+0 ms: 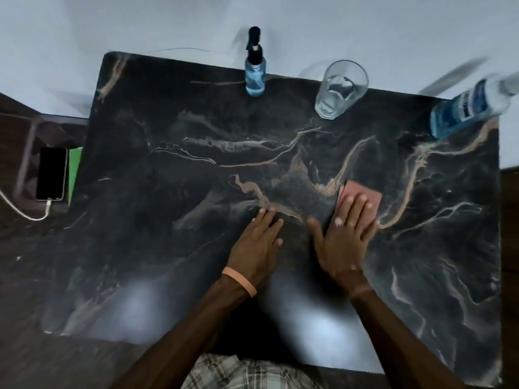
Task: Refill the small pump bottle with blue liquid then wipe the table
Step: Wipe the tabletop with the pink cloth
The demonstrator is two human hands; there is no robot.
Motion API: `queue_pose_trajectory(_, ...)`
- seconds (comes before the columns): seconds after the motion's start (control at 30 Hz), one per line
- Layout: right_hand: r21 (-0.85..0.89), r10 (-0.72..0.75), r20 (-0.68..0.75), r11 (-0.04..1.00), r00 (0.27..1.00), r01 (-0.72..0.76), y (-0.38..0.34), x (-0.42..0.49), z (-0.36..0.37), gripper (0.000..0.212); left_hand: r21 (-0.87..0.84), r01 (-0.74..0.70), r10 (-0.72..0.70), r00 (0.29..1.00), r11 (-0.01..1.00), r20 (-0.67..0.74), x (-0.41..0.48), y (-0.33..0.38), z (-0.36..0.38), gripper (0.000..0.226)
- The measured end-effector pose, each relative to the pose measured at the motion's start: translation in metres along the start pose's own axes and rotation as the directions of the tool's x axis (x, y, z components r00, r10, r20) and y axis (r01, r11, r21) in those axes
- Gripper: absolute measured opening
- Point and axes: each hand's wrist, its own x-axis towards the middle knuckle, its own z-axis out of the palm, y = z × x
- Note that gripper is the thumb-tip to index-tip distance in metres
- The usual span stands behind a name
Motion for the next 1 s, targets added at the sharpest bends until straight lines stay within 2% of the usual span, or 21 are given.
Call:
queue_pose_trajectory(0.03, 0.057, 0.079, -0.016, 0.995, 0.997, -0.078, -0.029, 0.022, -0.006, 0.106, -0.007, 0.020, -0.021, 1.000, 1.000, -0.024, 0.004, -0.008, -0.012, 0.043)
queue_pose_trajectory(0.07, 0.094, 0.086, -0.032, 0.992, 0.996, -0.082, -0.056, 0.039, -0.010, 0.106, -0.020, 0.057, -0.058, 0.997, 0.998, -0.056, 0.008, -0.017, -0.024, 0.042)
queue_pose_trajectory(0.1, 0.097, 0.020, -0.037, 0.995, 0.999, -0.016, -0.086, 0.050, -0.010, 0.105, -0.039, 0.110, -0.113, 0.989, 0.993, -0.099, 0.013, -0.028, -0.039, 0.041)
queue_pose_trajectory(0.17, 0.001, -0.233, -0.018, 0.972, 0.972, 0.233, -0.137, 0.044, -0.002, 0.097, -0.080, 0.223, -0.235, 0.951, 0.972, -0.199, 0.020, -0.053, -0.068, 0.039)
queue_pose_trajectory(0.2, -0.047, -0.393, -0.008, 0.919, 0.919, 0.392, -0.157, 0.030, 0.004, 0.093, -0.084, 0.271, -0.283, 0.929, 0.959, -0.238, 0.023, -0.066, -0.082, 0.038)
queue_pose_trajectory(0.27, -0.098, -0.674, 0.049, 0.731, 0.737, 0.675, -0.174, -0.008, 0.017, 0.087, -0.063, 0.324, -0.329, 0.904, 0.944, -0.273, 0.025, -0.087, -0.102, 0.037)
queue_pose_trajectory(0.33, -0.096, -0.824, 0.075, 0.555, 0.562, 0.826, -0.161, -0.028, 0.025, 0.077, -0.028, 0.289, -0.287, 0.929, 0.957, -0.235, 0.021, -0.098, -0.111, 0.034)
queue_pose_trajectory(0.37, -0.100, -0.859, 0.067, 0.500, 0.507, 0.860, -0.148, -0.026, 0.025, 0.071, -0.007, 0.245, -0.242, 0.950, 0.969, -0.198, 0.018, -0.100, -0.110, 0.032)
queue_pose_trajectory(0.4, -0.123, -0.861, 0.068, 0.495, 0.505, 0.860, -0.134, -0.021, 0.021, 0.067, 0.015, 0.199, -0.194, 0.967, 0.980, -0.163, 0.014, -0.100, -0.107, 0.030)
queue_pose_trajectory(0.43, -0.156, -0.834, 0.069, 0.533, 0.547, 0.832, -0.126, -0.012, 0.016, 0.064, 0.028, 0.166, -0.161, 0.976, 0.986, -0.144, 0.010, -0.102, -0.105, 0.029)
queue_pose_trajectory(0.53, -0.151, -0.609, 0.021, 0.782, 0.793, 0.605, -0.149, 0.020, 0.000, 0.063, -0.014, 0.147, -0.147, 0.973, 0.989, -0.177, 0.008, -0.107, -0.104, 0.028)
queue_pose_trajectory(0.6, -0.049, -0.477, 0.001, 0.878, 0.879, 0.476, -0.201, 0.031, -0.006, 0.064, -0.089, 0.183, -0.200, 0.943, 0.979, -0.266, 0.009, -0.113, -0.110, 0.028)
queue_pose_trajectory(0.63, -0.013, -0.481, 0.027, 0.876, 0.876, 0.481, -0.226, 0.030, -0.006, 0.065, -0.134, 0.213, -0.246, 0.915, 0.968, -0.319, 0.009, -0.115, -0.115, 0.029)
queue_pose_trajectory(0.67, -0.017, -0.551, 0.061, 0.833, 0.833, 0.552, -0.247, 0.026, -0.003, 0.066, -0.179, 0.243, -0.294, 0.880, 0.953, -0.373, 0.008, -0.119, -0.121, 0.028)
queue_pose_trajectory(0.73, -0.122, -0.752, 0.150, 0.630, 0.642, 0.767, -0.273, 0.001, 0.010, 0.073, -0.225, 0.282, -0.358, 0.810, 0.932, -0.465, 0.004, -0.127, -0.132, 0.027)
queue_pose_trajectory(0.77, -0.165, -0.807, 0.216, 0.525, 0.550, 0.835, -0.277, -0.018, 0.015, 0.075, -0.222, 0.290, -0.363, 0.799, 0.931, -0.479, -0.001, -0.132, -0.135, 0.027)
queue_pose_trajectory(0.8, -0.174, -0.832, 0.266, 0.456, 0.487, 0.873, -0.273, -0.036, 0.019, 0.073, -0.212, 0.297, -0.364, 0.804, 0.931, -0.470, -0.006, -0.135, -0.136, 0.027)
queue_pose_trajectory(0.87, -0.125, -0.877, 0.267, 0.379, 0.399, 0.917, -0.253, -0.048, 0.021, 0.065, -0.196, 0.298, -0.355, 0.833, 0.934, -0.425, -0.020, -0.136, -0.133, 0.025)
queue_pose_trajectory(0.9, -0.108, -0.889, 0.219, 0.387, 0.402, 0.916, -0.239, -0.043, 0.018, 0.062, -0.184, 0.280, -0.332, 0.851, 0.942, -0.407, -0.025, -0.135, -0.130, 0.025)
queue_pose_trajectory(0.93, -0.105, -0.872, 0.169, 0.448, 0.460, 0.888, -0.225, -0.034, 0.014, 0.063, -0.174, 0.261, -0.310, 0.862, 0.950, -0.401, -0.029, -0.134, -0.128, 0.024)
queue_pose_trajectory(1.0, -0.109, -0.730, 0.054, 0.674, 0.681, 0.731, -0.204, -0.005, 0.005, 0.065, -0.162, 0.240, -0.287, 0.860, 0.957, -0.422, -0.029, -0.131, -0.127, 0.024)
